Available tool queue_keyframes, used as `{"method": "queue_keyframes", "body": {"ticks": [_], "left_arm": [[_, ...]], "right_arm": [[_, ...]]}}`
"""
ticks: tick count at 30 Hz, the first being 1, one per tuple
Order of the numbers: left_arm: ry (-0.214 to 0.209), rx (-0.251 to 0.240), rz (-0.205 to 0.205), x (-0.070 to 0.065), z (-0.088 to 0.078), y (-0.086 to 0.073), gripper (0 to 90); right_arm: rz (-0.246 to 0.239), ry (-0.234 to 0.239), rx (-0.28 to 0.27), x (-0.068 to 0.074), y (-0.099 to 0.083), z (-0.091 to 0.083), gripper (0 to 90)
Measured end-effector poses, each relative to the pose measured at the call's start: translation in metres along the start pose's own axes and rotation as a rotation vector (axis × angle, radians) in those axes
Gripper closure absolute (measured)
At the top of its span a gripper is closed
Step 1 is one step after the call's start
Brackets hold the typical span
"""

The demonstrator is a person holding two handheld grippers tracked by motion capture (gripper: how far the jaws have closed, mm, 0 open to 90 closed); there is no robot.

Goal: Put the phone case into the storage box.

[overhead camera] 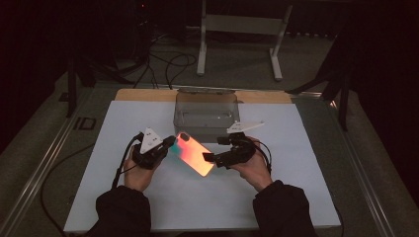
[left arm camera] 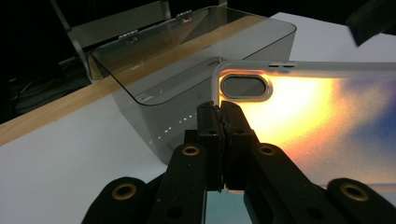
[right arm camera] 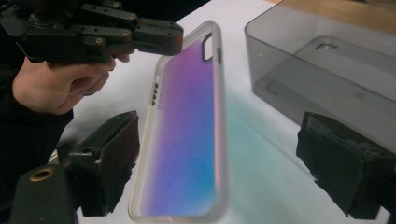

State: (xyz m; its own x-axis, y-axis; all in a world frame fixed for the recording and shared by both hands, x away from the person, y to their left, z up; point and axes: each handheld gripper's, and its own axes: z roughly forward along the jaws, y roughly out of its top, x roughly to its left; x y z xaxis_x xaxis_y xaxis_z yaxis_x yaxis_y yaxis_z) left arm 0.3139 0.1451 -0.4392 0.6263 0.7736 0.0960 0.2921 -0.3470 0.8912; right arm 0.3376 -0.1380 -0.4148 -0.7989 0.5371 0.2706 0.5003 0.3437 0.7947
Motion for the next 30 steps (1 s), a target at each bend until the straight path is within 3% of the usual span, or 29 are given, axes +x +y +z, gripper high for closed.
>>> {"method": "queue_keyframes", "body": {"ticks": [11, 14, 21, 30], "left_arm": [[-0.005, -0.015, 0.007, -0.003, -0.002, 0.003, 89.1], [-0.008, -0.021, 0.015, -0.004, -0.002, 0.003, 89.1], [-0.013, -0.027, 0.026, -0.006, -0.001, 0.003, 89.0], [-0.011, -0.03, 0.032, -0.008, -0.001, 0.003, 89.1]], "right_arm": [[0.029, 0.056, 0.081, -0.001, 0.003, 0.018, 28.0], [0.049, 0.093, 0.108, -0.003, 0.004, 0.02, 41.9], [0.083, 0.119, 0.132, -0.007, 0.005, 0.021, 60.1], [0.134, 0.165, 0.164, -0.01, 0.004, 0.023, 65.9]]}}
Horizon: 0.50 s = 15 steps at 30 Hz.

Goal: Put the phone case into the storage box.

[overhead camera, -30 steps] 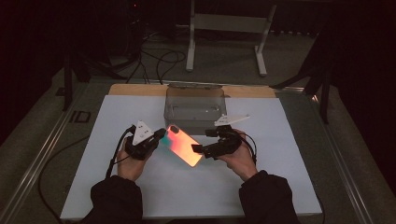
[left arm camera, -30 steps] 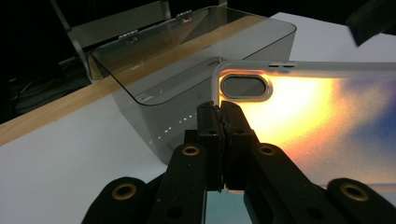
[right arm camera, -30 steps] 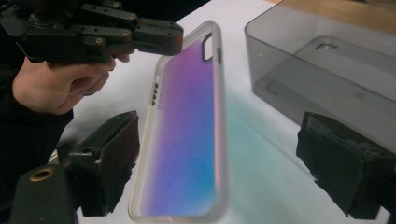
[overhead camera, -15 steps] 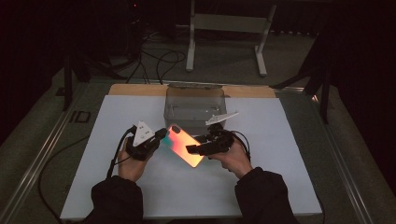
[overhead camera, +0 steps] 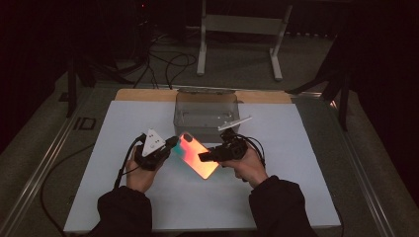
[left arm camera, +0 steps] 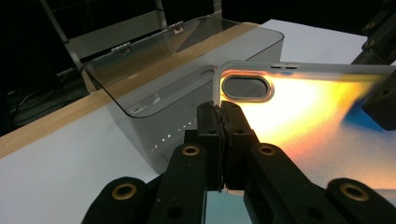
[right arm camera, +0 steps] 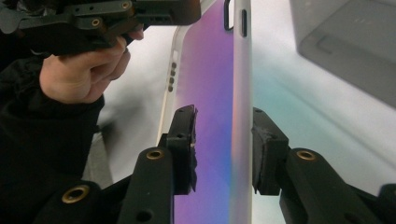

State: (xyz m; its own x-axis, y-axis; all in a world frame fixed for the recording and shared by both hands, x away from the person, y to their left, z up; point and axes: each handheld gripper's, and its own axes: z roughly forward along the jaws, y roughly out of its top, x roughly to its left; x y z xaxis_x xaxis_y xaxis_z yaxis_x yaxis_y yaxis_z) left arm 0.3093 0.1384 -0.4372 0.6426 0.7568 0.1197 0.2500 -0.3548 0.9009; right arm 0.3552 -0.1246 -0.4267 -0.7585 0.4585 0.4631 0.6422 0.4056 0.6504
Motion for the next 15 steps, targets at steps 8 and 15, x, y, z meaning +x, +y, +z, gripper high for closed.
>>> {"method": "queue_keyframes", "body": {"ticks": [8, 15], "left_arm": [[-0.005, -0.005, 0.009, -0.0012, 0.0008, -0.001, 89.0], [-0.015, -0.002, 0.018, -0.0032, 0.0027, -0.002, 89.0]], "right_arm": [[0.011, 0.034, 0.025, -0.0024, -0.0005, 0.0004, 70.1], [-0.022, 0.038, 0.029, -0.0002, 0.0001, -0.0016, 74.0]]}}
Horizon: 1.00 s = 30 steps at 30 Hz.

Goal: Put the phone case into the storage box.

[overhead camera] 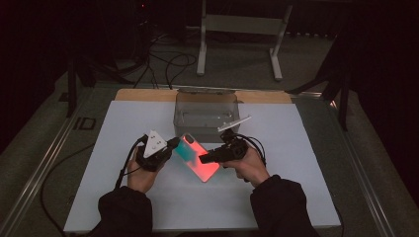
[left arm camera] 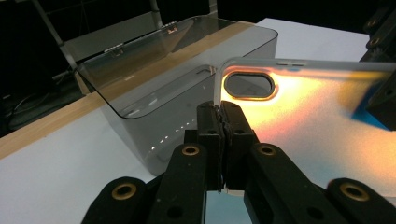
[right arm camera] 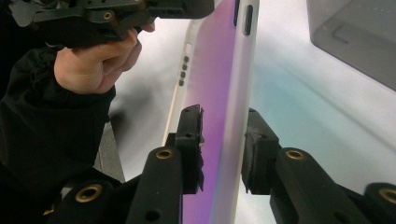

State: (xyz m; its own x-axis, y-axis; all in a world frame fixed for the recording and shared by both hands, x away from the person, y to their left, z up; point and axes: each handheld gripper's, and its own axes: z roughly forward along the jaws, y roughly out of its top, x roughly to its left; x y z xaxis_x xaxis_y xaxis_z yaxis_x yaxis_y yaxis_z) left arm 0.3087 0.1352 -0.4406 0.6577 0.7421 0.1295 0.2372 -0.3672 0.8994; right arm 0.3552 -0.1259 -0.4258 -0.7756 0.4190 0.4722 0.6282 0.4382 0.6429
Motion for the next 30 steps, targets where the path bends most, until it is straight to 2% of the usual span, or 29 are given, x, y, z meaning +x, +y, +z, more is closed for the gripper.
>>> {"method": "queue_keyframes", "body": {"ticks": [9, 13, 20, 21, 23, 24, 26, 30], "left_arm": [[-0.002, 0.003, 0.005, -0.001, 0.001, -0.001, 88.7], [-0.008, 0.006, 0.005, -0.001, 0.002, -0.001, 88.6], [-0.013, 0.011, 0.002, -0.001, 0.004, -0.002, 88.3], [-0.016, 0.01, 0.001, -0.001, 0.004, -0.002, 88.3], [-0.019, 0.009, -0.002, -0.002, 0.004, -0.002, 88.3], [-0.02, 0.008, -0.005, -0.002, 0.005, -0.002, 88.2], [-0.023, 0.006, -0.009, -0.002, 0.005, -0.002, 88.2], [-0.029, 0.002, -0.02, -0.001, 0.005, -0.002, 87.8]], "right_arm": [[-0.009, -0.001, 0.016, 0.004, -0.001, 0.001, 77.4], [-0.003, -0.034, 0.021, 0.005, -0.001, 0.0, 79.1], [-0.005, -0.061, 0.016, 0.006, -0.001, -0.001, 79.9], [-0.001, -0.064, 0.012, 0.007, -0.002, -0.001, 80.1], [0.056, -0.05, 0.007, 0.007, -0.001, -0.003, 80.5], [0.057, -0.056, 0.001, 0.007, -0.001, -0.004, 80.6], [0.056, -0.059, -0.002, 0.008, 0.0, -0.005, 80.7], [0.033, -0.098, -0.006, 0.014, 0.001, -0.006, 80.9]]}}
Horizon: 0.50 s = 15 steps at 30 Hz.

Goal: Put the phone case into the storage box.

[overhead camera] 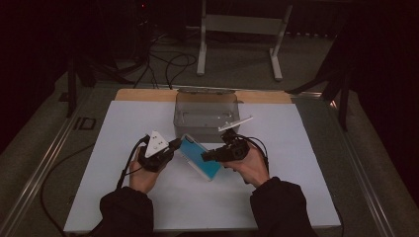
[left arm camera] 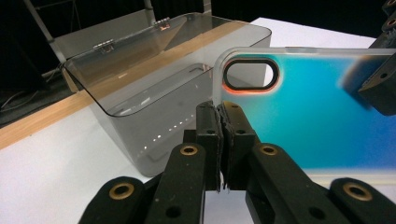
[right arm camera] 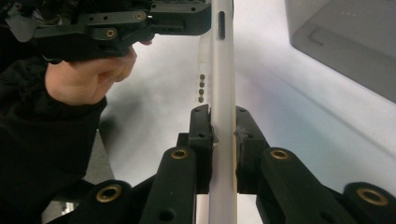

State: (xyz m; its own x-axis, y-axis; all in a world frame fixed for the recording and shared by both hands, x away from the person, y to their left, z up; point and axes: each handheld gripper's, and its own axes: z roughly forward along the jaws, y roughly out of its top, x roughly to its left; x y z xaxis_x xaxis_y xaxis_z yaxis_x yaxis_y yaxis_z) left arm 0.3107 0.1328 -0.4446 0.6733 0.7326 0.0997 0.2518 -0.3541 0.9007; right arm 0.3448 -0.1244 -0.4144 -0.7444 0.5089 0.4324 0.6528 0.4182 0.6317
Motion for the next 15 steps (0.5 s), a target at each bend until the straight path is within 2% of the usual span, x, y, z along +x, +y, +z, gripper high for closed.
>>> {"method": "queue_keyframes", "body": {"ticks": [6, 7, 10, 15], "left_arm": [[-0.012, 0.0, -0.01, 0.0008, 0.0003, -0.0005, 86.3], [-0.018, 0.0, -0.01, 0.0008, 0.0005, -0.0006, 82.2], [-0.027, 0.001, -0.015, 0.0007, 0.001, -0.0009, 79.6], [-0.038, -0.013, -0.037, 0.0017, 0.0001, -0.0011, 69.8]], "right_arm": [[-0.011, -0.03, -0.002, 0.0032, 0.0008, -0.0005, 81.0], [-0.012, -0.035, -0.01, 0.0037, 0.0007, -0.0009, 81.1], [-0.014, -0.041, -0.018, 0.0041, 0.0009, -0.0014, 81.1], [-0.016, -0.06, -0.036, 0.0042, 0.001, -0.0025, 81.1]]}}
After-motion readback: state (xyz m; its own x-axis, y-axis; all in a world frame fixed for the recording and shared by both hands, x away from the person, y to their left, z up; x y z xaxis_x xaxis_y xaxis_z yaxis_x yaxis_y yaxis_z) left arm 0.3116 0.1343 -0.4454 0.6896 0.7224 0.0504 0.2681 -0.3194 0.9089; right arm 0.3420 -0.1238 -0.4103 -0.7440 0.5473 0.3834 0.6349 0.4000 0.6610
